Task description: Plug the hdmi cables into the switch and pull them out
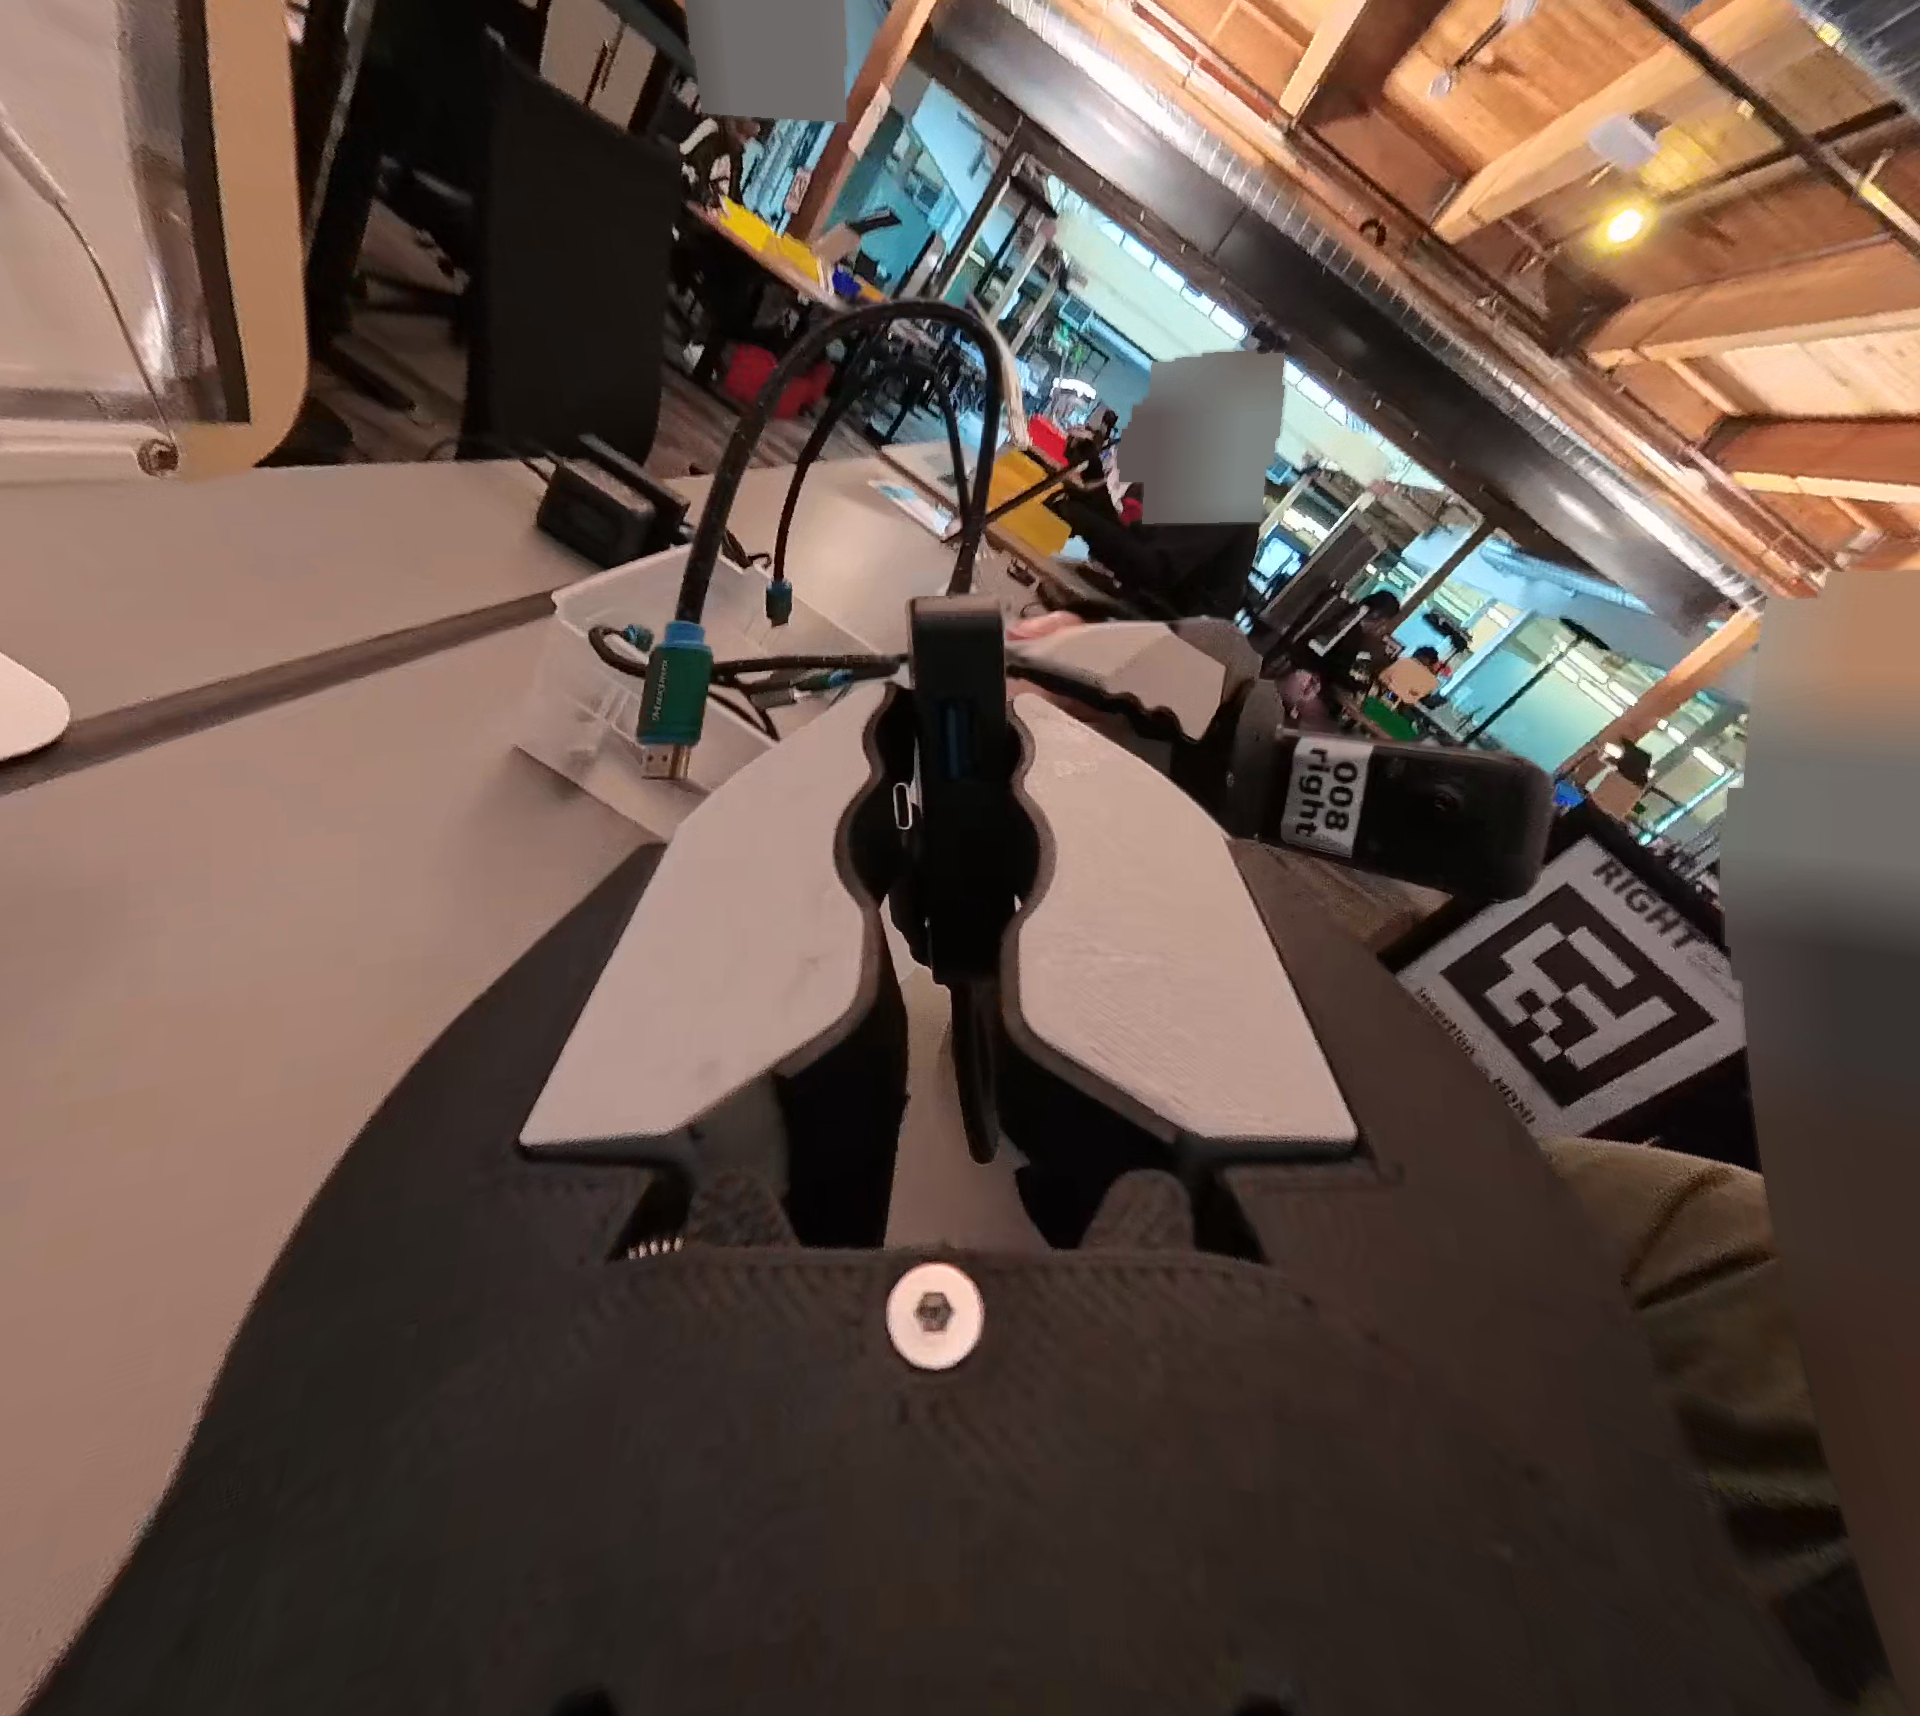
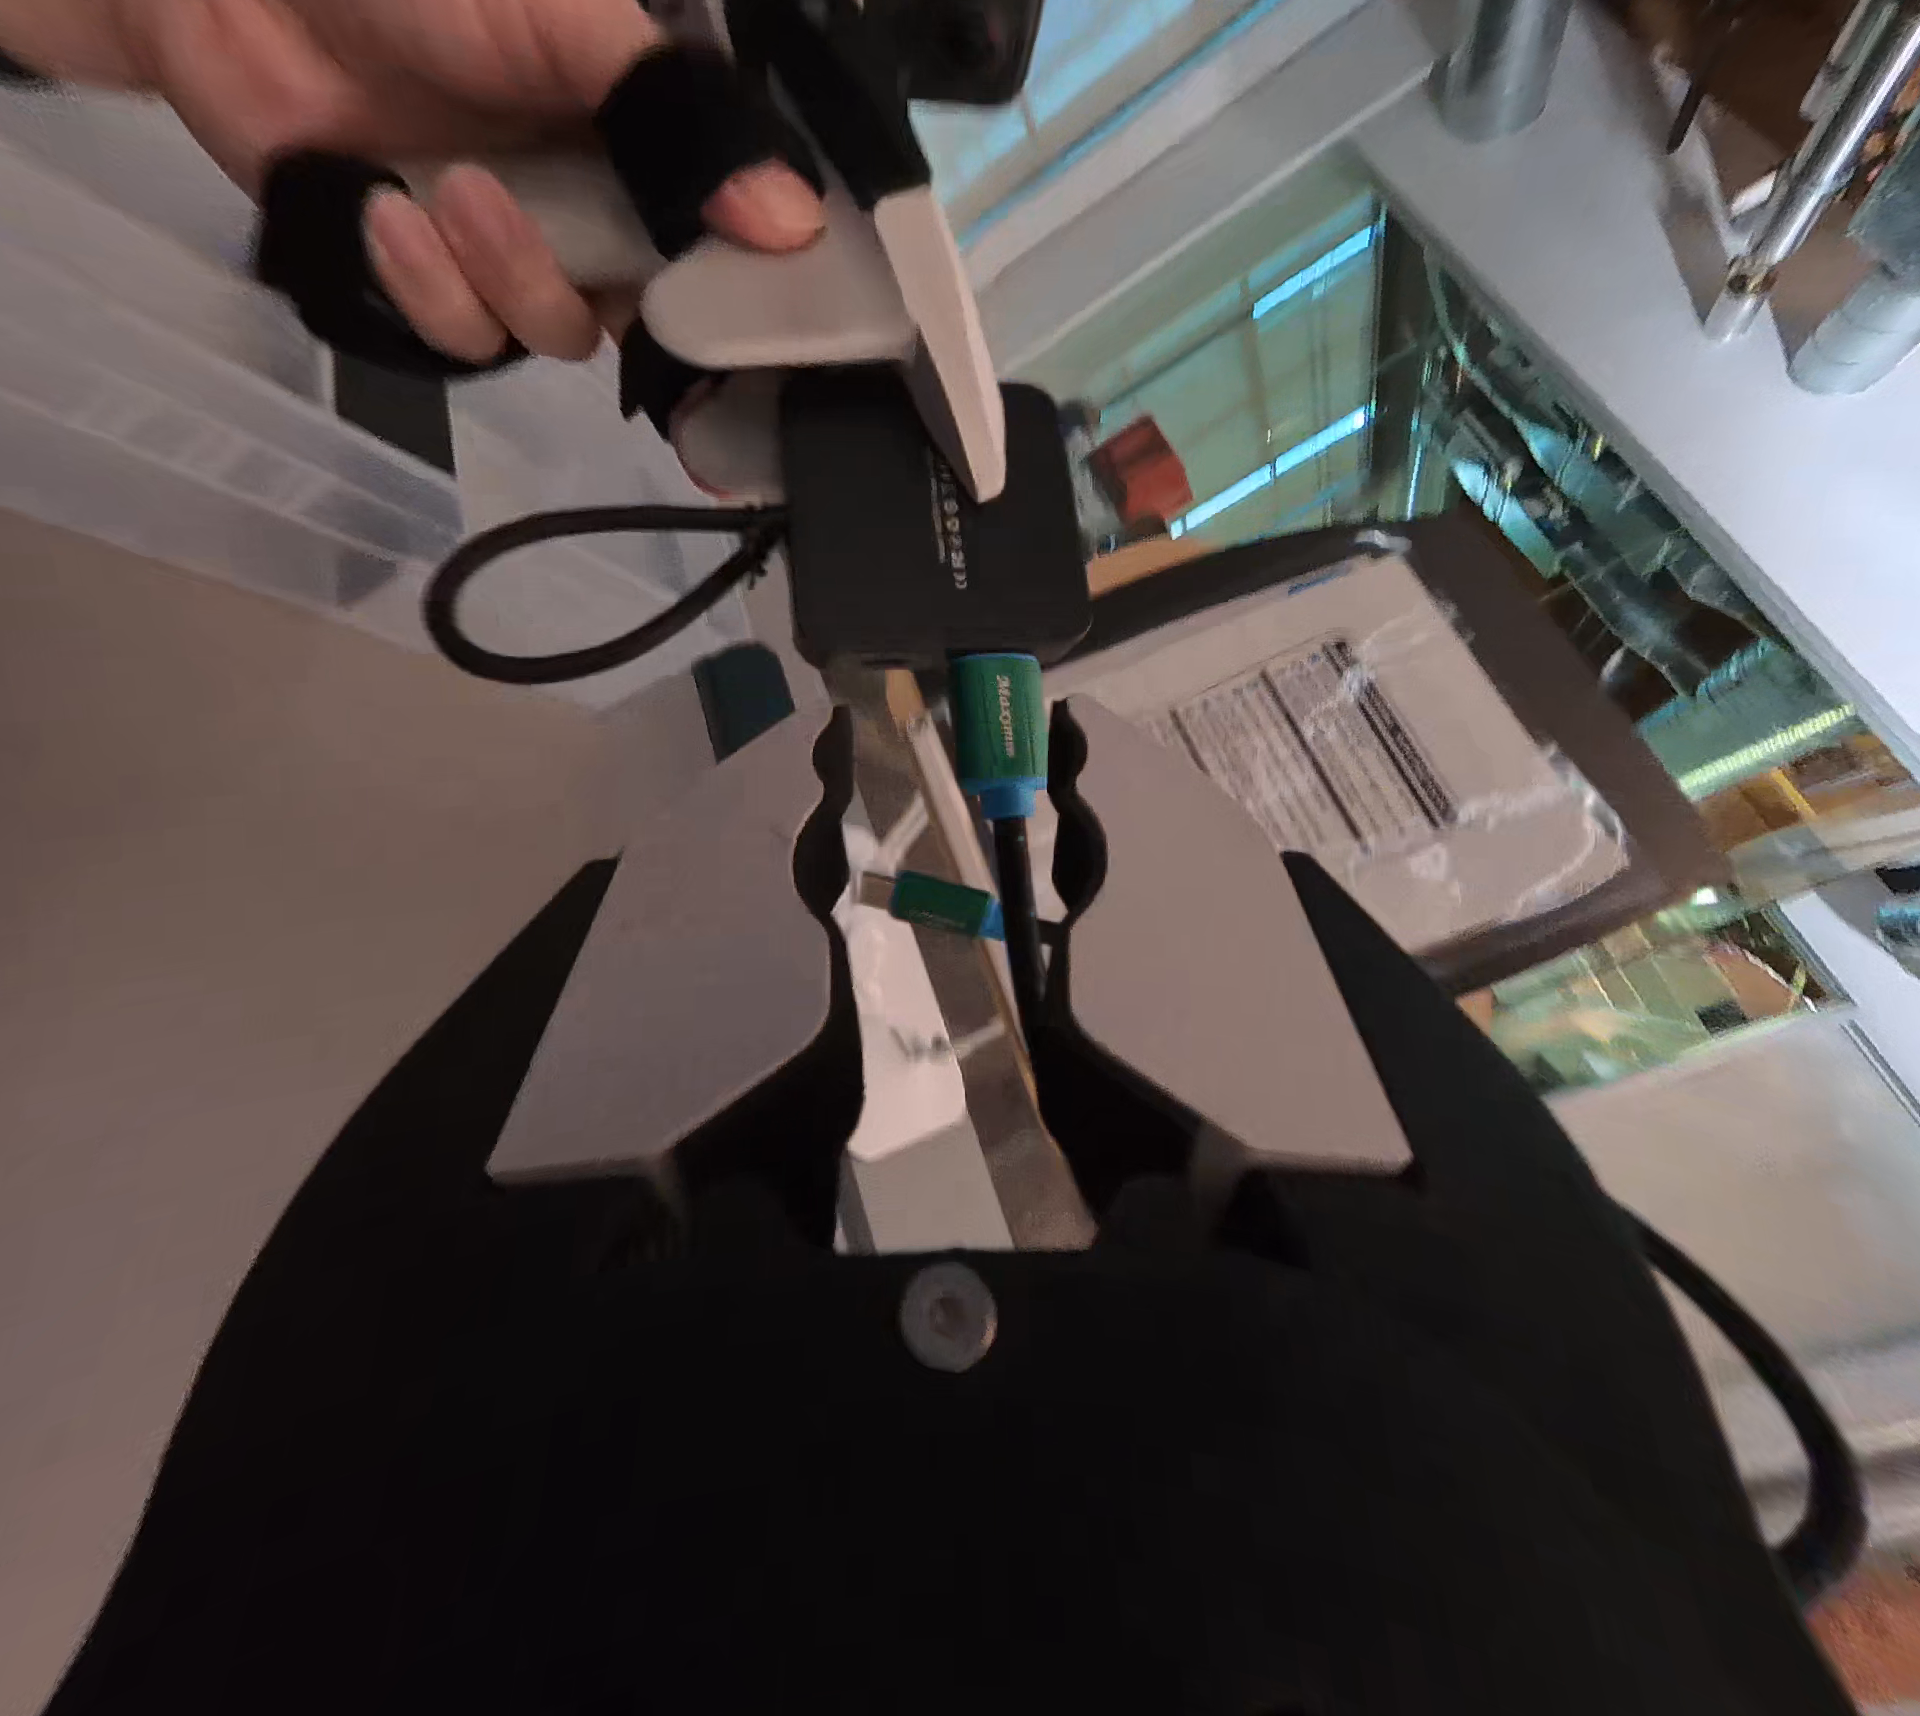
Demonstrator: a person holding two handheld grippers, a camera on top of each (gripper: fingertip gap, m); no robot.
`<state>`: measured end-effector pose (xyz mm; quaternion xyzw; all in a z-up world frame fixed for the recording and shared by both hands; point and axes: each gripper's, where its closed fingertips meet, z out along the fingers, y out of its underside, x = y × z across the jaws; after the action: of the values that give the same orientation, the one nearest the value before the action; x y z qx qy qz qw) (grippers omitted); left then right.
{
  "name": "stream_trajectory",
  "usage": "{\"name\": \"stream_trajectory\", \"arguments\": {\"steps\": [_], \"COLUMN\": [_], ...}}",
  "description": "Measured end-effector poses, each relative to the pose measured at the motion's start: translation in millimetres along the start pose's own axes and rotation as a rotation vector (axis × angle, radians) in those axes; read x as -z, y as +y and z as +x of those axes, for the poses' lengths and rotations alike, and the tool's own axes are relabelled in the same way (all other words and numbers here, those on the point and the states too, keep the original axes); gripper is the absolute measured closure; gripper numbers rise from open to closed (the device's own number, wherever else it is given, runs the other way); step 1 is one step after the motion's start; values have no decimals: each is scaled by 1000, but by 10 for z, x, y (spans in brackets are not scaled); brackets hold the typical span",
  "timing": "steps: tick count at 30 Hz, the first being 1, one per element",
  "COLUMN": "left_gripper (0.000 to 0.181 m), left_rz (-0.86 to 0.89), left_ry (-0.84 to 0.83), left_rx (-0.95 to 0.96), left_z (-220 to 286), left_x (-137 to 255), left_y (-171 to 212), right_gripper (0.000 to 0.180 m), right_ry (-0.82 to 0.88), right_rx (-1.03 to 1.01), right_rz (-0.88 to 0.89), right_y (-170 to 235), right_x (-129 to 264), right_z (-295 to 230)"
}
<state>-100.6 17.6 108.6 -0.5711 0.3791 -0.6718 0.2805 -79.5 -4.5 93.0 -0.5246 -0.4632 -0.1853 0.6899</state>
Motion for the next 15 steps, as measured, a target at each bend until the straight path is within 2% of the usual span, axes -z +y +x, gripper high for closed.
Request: {"name": "stream_trajectory", "arguments": {"steps": [4, 8, 10, 15], "left_gripper": [166, 166, 166, 166], "left_rz": [-67, -94, -93, -140], "left_ry": [-43, -71, -74, -58], "left_rx": [-50, -85, -84, -96], "left_z": [-35, -58, -61, -15], "left_x": [-103, -140, -162, -248], "left_y": [133, 184, 201, 313], "right_gripper": [132, 104, 100, 104], "right_ry": [-2, -119, -134, -98], "right_rx": [2, -131, -186, -96], "right_rz": [-91, -68, -59, -181], "right_y": [161, 117, 87, 244], "right_x": [-77, -89, -118, -184], "right_z": [-22, -147, -170, -192]}}
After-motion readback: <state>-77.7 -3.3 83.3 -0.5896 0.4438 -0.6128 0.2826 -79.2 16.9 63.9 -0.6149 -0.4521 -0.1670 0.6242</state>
